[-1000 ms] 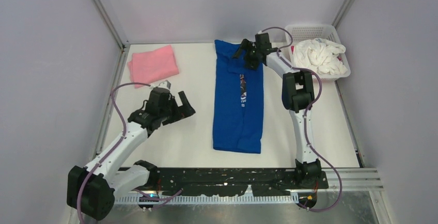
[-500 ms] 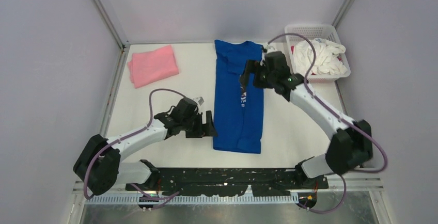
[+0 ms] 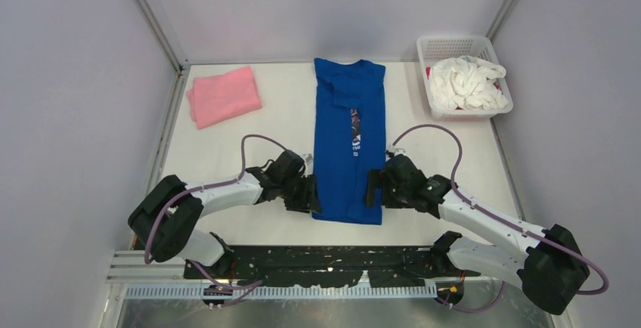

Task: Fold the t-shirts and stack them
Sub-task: Grab the bottom of the folded rectangular tshirt with both arms

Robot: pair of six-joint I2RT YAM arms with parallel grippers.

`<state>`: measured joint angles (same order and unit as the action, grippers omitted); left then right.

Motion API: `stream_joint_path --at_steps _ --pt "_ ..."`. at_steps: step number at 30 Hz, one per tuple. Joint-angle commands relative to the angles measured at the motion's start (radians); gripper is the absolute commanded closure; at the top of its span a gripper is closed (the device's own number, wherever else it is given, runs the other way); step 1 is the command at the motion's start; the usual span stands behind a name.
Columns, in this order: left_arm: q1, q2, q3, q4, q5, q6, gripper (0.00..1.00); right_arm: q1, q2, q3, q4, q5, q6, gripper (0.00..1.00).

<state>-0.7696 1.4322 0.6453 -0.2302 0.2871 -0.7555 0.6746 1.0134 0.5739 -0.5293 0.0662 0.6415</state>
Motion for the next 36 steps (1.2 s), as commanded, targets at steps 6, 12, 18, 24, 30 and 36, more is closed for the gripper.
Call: stream_joint_path --at_steps 6,12,18,24,30,36 --pt "-0.003 0.076 -0.001 0.088 -0.006 -0.018 0.80 0.109 -0.014 -0.065 -0.016 0.054 0.170 0.17" --pt "-0.009 0.037 -0.050 0.088 0.000 -0.036 1.00 0.170 -0.007 -0.095 0.018 0.042 0.218 0.28" --pt "-0.026 -0.025 -0.079 0.074 -0.017 -0.061 1.00 0.204 0.046 -0.107 0.064 0.059 0.245 0.37" --pt "-0.036 -0.076 -0.098 0.050 -0.067 -0.075 1.00 0.236 0.047 -0.105 0.014 0.083 0.272 0.62" --pt "-0.047 -0.090 -0.114 0.047 -0.073 -0.091 1.00 0.290 -0.012 -0.132 -0.064 0.070 0.329 0.89" --pt "-0.077 -0.165 -0.167 -0.006 -0.078 -0.101 1.00 0.311 -0.099 -0.183 -0.101 0.047 0.349 0.95"
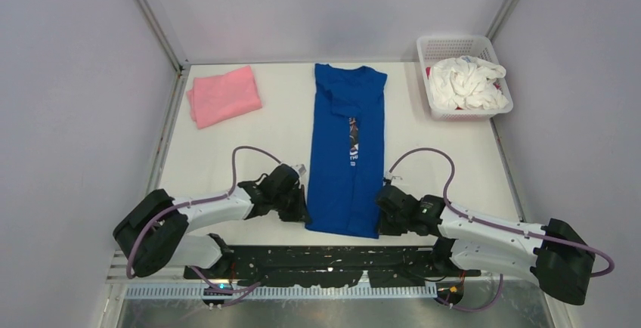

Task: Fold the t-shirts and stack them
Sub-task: Grab the bottom of the folded rectangular tshirt with both arms, then fold the folded rectangular tshirt in 1/3 of the way

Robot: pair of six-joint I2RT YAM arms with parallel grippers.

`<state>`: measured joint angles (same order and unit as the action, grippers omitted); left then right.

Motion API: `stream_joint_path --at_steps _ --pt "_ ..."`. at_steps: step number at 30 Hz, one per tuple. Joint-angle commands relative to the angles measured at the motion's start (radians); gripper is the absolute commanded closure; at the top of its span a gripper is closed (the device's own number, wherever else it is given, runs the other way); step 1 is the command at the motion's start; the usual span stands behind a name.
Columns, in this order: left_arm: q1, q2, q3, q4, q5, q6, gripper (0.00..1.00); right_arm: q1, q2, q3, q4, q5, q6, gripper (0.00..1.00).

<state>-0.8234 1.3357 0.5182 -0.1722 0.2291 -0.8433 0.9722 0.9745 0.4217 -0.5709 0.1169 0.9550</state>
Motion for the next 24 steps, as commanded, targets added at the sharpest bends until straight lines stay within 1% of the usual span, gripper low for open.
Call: stream_joint_path --at_steps 1,6,9,11,13,14,16,21,24 --pt "-0.035 -0.095 -0.049 -0.076 -0.021 -0.014 1.00 0.023 -0.092 -0.035 -0.054 -0.024 0.031 0.95" --pt "-0.105 -0.224 -0.081 -0.147 -0.028 -0.023 1.00 0.082 -0.171 -0.050 -0.015 -0.100 0.036 0.95" --pt "-0.111 -0.277 -0.078 -0.155 -0.012 -0.023 1.00 0.113 -0.179 -0.038 0.002 -0.146 0.034 0.95" --pt "-0.111 -0.296 -0.064 -0.146 -0.002 -0.018 1.00 0.118 -0.185 -0.023 0.013 -0.145 0.018 0.95" --pt "-0.111 -0.305 -0.039 -0.145 0.002 -0.003 1.00 0.118 -0.193 0.002 -0.002 -0.100 0.009 0.95" --pt "-0.110 -0.304 -0.026 -0.148 -0.009 0.001 1.00 0.118 -0.196 0.024 -0.029 -0.049 0.006 0.95" --pt "-0.109 -0.297 0.004 -0.155 -0.047 0.009 1.00 0.117 -0.199 0.059 -0.060 0.007 -0.008 0.95" --pt "-0.107 -0.239 0.109 -0.165 -0.112 0.041 1.00 0.100 -0.184 0.143 -0.067 0.074 -0.081 0.95" --pt "-0.088 -0.189 0.184 -0.194 -0.149 0.064 1.00 0.041 -0.162 0.170 -0.047 0.089 -0.128 0.95"
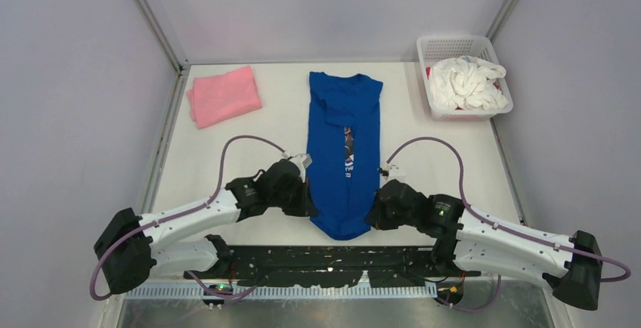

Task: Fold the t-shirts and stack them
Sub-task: Fold the folded rectangular tshirt in 1/3 of the way

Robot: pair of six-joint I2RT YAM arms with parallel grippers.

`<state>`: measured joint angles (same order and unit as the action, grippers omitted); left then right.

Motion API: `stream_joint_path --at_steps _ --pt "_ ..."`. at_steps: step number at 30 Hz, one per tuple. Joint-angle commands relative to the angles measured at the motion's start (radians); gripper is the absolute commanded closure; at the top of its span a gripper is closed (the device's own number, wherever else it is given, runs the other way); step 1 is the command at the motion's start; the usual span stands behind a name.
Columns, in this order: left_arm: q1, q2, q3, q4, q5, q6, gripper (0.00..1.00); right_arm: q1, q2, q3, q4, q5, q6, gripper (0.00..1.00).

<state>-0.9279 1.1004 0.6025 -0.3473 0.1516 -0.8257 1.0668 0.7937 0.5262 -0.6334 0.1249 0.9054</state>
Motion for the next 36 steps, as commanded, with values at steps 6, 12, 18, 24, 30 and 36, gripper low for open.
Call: stream_joint_path --at_steps 6,12,18,24,30,36 --pt "0.090 0.167 0.223 -0.041 -0.099 0.061 1.00 -0.238 0.124 0.113 0.100 0.037 -0.229 0.95" --pt "0.165 0.302 0.377 -0.109 -0.143 0.088 1.00 -0.387 0.261 0.184 0.206 0.015 -0.319 0.95" --pt "0.236 0.437 0.522 -0.167 -0.180 0.104 1.00 -0.492 0.419 0.292 0.271 -0.009 -0.386 0.95" --pt "0.315 0.533 0.630 -0.178 -0.179 0.121 1.00 -0.581 0.554 0.400 0.313 -0.050 -0.462 0.95" --pt "0.363 0.635 0.735 -0.153 -0.095 0.148 1.00 -0.651 0.654 0.482 0.340 -0.092 -0.496 0.95" --pt "0.393 0.738 0.849 -0.170 -0.083 0.169 1.00 -0.705 0.757 0.539 0.380 -0.170 -0.513 0.95"
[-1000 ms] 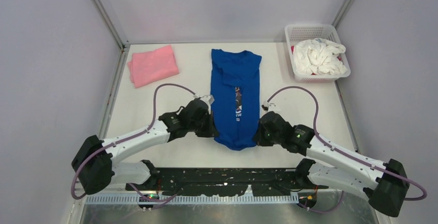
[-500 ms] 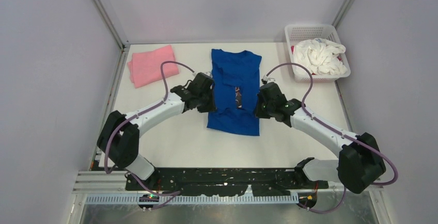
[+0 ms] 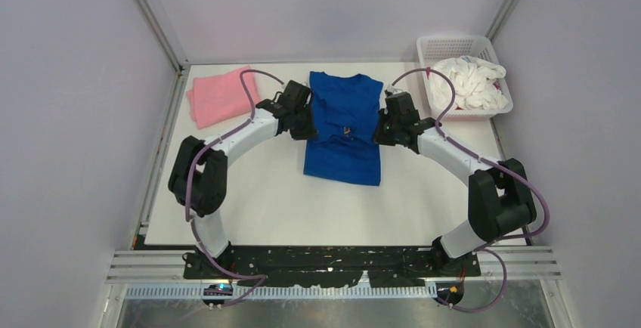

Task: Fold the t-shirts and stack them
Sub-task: Fold the folded rectangular tshirt in 1/3 of the way

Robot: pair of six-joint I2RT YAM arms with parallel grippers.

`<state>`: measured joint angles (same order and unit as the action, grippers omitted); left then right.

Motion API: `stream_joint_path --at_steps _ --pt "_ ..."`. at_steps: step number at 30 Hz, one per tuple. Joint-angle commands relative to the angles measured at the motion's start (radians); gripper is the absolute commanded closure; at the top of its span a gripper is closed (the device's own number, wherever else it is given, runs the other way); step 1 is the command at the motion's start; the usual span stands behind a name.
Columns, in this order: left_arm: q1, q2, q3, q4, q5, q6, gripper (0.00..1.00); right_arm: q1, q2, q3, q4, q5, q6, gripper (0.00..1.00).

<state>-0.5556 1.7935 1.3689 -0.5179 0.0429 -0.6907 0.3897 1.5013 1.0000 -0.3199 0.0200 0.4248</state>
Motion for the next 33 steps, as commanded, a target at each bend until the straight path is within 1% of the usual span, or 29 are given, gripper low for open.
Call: stream_joint_path --at_steps 1,8,11,12,13,14,15,16,17,18,19,20,21,23,24,26,31,33 --pt "0.026 0.061 0.097 0.003 0.028 0.035 1.00 -0.037 0.062 0.082 0.068 -0.069 -0.033 0.95" --pt "0.068 0.187 0.220 0.002 0.057 0.052 0.98 -0.079 0.170 0.147 0.108 -0.100 -0.025 0.95" --pt "0.085 0.236 0.276 -0.016 0.060 0.058 0.92 -0.096 0.212 0.183 0.116 -0.100 -0.018 0.95" --pt "0.091 0.254 0.292 -0.019 0.060 0.060 0.87 -0.100 0.233 0.189 0.118 -0.100 -0.012 0.94" --pt "0.095 0.276 0.318 -0.024 0.064 0.062 0.80 -0.108 0.254 0.204 0.120 -0.096 -0.008 0.92" --pt "0.100 0.292 0.340 -0.034 0.070 0.065 0.75 -0.119 0.265 0.221 0.119 -0.090 -0.001 0.89" --pt "0.105 0.308 0.364 -0.039 0.075 0.068 0.66 -0.124 0.284 0.229 0.119 -0.090 0.007 0.83" --pt "0.110 0.322 0.387 -0.043 0.079 0.075 0.51 -0.136 0.293 0.249 0.119 -0.089 0.011 0.77" --pt "0.116 0.333 0.419 -0.060 0.087 0.081 0.34 -0.141 0.310 0.262 0.114 -0.093 0.016 0.58" --pt "0.121 0.344 0.452 -0.089 0.098 0.091 0.20 -0.152 0.316 0.298 0.084 -0.103 0.015 0.48" --pt "0.125 0.345 0.480 -0.110 0.103 0.101 0.09 -0.154 0.319 0.313 0.068 -0.104 0.006 0.33" --pt "0.126 0.335 0.486 -0.118 0.099 0.106 0.02 -0.156 0.315 0.323 0.056 -0.099 0.002 0.26" --pt "0.126 0.312 0.479 -0.114 0.093 0.110 0.01 -0.156 0.293 0.318 0.057 -0.096 -0.001 0.14" --pt "0.126 0.248 0.420 -0.079 0.076 0.115 0.00 -0.158 0.245 0.282 0.070 -0.099 -0.008 0.03" --pt "0.126 0.208 0.372 -0.055 0.069 0.115 0.01 -0.158 0.227 0.245 0.085 -0.113 -0.009 0.02" --pt "0.126 0.113 0.269 0.000 0.068 0.112 0.00 -0.158 0.159 0.177 0.099 -0.140 -0.008 0.04" --pt "0.122 -0.060 -0.006 0.083 0.142 0.084 0.00 -0.135 0.048 0.004 0.151 -0.236 -0.005 0.05" --pt "0.116 -0.110 -0.104 0.123 0.170 0.063 0.00 -0.116 0.015 -0.062 0.138 -0.241 -0.004 0.05"
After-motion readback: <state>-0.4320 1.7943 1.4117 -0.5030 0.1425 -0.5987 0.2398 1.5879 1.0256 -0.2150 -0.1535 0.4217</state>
